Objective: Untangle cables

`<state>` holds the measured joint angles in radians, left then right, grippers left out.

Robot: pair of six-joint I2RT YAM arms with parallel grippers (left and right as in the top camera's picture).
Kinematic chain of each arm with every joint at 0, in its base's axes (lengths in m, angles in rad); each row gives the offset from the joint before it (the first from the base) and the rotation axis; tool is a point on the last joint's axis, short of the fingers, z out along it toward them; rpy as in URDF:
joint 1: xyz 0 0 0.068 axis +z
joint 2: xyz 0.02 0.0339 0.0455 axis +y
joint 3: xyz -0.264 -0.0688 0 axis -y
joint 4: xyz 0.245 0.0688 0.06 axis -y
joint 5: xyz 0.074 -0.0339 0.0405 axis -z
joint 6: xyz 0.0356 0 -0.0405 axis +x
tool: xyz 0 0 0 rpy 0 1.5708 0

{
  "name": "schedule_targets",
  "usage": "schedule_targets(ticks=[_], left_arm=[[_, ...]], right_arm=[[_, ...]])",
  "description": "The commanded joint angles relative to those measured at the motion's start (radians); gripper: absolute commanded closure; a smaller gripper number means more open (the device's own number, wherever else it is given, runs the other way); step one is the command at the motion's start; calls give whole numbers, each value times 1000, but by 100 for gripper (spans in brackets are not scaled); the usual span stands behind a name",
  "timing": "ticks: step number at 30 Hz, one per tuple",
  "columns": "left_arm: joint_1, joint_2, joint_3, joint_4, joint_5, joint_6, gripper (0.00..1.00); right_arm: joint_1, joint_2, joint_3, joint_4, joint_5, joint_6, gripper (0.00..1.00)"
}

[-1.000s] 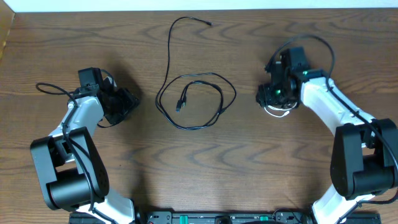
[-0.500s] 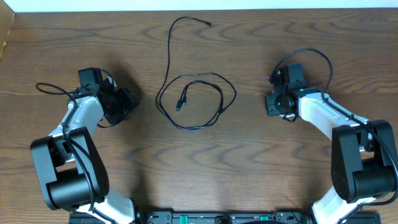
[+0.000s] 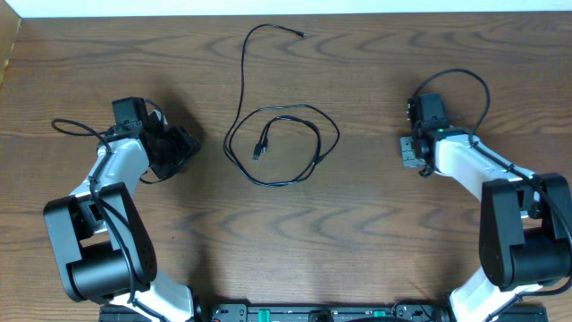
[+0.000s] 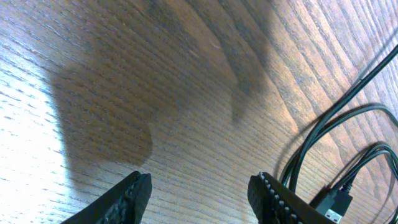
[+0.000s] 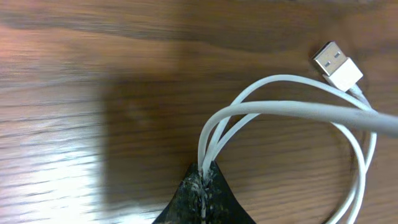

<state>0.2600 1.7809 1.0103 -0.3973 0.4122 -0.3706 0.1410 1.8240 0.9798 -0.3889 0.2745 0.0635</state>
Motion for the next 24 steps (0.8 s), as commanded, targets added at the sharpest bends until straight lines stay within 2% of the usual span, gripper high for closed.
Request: schedule_targets(ticks=[1, 5, 20, 22, 24], left_arm=[[2, -17, 14, -6, -5, -10, 44], [2, -17, 14, -6, -5, -10, 44], [2, -17, 14, -6, -5, -10, 44], [2, -17, 14, -6, -5, -10, 44], [2, -17, 14, -6, -5, -10, 44]], right_arm=[[-59, 28, -28, -14, 19, -1, 99], [-142, 28, -29, -16, 19, 10, 99], [-510, 28, -112, 19, -4, 213, 97], [-531, 28, -113, 19, -22, 214, 92], [-544, 28, -113, 19, -42, 213, 77]])
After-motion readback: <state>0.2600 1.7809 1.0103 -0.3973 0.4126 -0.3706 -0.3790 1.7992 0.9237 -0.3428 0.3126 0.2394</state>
